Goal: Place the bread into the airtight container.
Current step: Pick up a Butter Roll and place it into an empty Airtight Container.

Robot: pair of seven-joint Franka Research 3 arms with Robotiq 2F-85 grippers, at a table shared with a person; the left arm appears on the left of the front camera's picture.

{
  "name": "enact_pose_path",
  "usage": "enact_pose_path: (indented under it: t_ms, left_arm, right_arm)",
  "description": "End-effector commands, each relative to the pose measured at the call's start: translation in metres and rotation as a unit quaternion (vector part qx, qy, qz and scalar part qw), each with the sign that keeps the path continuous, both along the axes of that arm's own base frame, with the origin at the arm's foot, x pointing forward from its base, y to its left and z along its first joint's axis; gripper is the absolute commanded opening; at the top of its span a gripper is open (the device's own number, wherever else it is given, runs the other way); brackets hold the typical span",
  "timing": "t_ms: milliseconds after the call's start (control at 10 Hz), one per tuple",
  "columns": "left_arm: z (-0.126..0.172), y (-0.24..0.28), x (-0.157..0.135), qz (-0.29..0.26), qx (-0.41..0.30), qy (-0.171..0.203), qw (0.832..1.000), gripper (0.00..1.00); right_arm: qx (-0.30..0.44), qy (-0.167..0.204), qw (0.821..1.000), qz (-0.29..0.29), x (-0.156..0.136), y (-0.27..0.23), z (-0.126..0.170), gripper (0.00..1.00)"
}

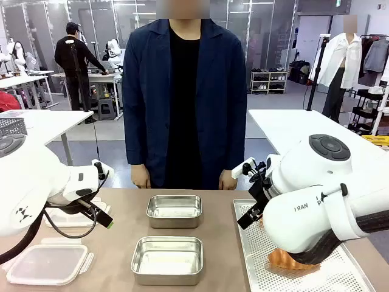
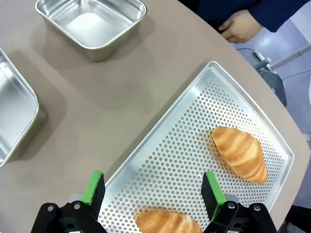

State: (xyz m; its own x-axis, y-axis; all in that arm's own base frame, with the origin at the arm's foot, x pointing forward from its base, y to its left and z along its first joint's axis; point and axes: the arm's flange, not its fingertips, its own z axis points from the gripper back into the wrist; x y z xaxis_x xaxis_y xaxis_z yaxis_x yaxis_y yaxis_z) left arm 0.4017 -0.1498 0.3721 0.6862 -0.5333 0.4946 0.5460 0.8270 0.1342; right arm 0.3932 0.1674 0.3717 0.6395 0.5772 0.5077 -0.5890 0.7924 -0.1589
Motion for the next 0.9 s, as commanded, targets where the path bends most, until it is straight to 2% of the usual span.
enact_pose_path:
  t_ms: [0, 800]
  left_arm:
    - [0.0000, -0.0002, -0.0001, 0.000, 0.000, 0.000, 1.000, 1.00]
    - [0.0000, -0.0002, -0.0001, 0.000, 0.000, 0.000, 1.000, 1.00]
  right_arm:
    - [0.000, 0.000, 1.000, 0.000, 0.0000, 0.0000, 0.0000, 1.00]
    - [0.000, 0.000, 1.000, 0.000, 0.0000, 0.0000, 0.0000, 1.00]
